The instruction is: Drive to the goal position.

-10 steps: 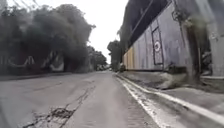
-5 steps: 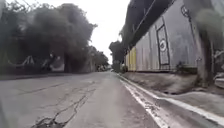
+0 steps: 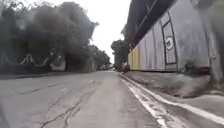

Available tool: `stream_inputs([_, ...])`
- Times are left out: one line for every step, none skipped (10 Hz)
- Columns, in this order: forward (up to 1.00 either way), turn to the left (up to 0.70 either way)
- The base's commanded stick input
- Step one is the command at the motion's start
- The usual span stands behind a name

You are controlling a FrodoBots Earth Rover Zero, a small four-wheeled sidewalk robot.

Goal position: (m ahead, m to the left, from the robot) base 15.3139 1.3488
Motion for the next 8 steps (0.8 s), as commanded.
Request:
stream_inputs([0.70, 0.00])
stream_inputs([0.70, 0.00])
stream_inputs([0.70, 0.00])
stream_inputs([0.70, -0.18])
stream_inputs([0.70, -0.35])
stream_inputs([0.70, -0.35])
stream_inputs([0.70, -0.35])
stream_inputs([0.70, -0.28])
